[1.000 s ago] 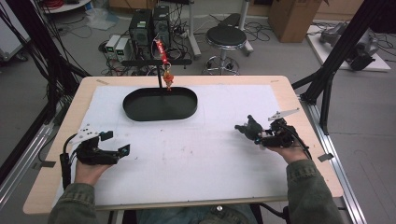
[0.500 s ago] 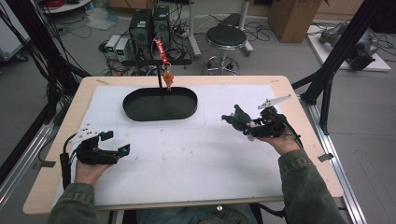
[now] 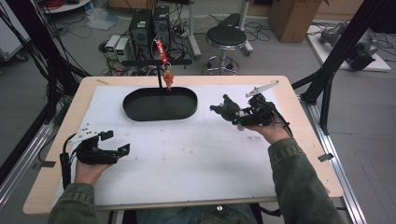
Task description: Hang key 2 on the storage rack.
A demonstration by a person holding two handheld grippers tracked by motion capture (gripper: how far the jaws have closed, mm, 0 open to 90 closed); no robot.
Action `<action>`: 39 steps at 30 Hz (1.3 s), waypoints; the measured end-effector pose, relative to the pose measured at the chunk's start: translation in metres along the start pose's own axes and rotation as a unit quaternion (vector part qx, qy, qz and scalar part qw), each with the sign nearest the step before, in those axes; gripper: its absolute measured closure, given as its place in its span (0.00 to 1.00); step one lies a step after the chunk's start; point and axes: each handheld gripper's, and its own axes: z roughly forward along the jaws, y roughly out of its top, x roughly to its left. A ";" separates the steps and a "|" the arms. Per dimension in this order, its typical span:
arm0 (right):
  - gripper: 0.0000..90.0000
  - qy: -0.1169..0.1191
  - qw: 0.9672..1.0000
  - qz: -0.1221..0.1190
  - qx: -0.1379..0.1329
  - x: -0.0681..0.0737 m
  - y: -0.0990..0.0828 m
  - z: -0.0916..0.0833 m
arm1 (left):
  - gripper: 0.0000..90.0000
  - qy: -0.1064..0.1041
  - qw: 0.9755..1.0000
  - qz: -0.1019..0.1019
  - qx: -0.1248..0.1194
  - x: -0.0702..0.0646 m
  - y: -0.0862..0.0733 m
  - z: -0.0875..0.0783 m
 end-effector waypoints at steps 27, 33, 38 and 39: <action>0.53 0.010 1.000 -0.008 0.001 0.019 0.074 0.013 | 0.03 -0.001 1.000 0.000 0.001 0.001 0.001 0.000; 0.53 0.008 1.000 -0.007 -0.009 0.018 0.090 0.014 | 0.03 -0.003 1.000 0.003 -0.002 0.000 0.001 0.000; 0.53 0.005 1.000 -0.001 0.002 0.019 0.107 0.024 | 0.03 -0.003 1.000 0.003 -0.003 0.000 0.001 0.000; 0.53 0.001 1.000 -0.001 -0.002 0.019 0.112 0.027 | 0.03 -0.003 1.000 0.002 -0.003 0.000 0.001 0.000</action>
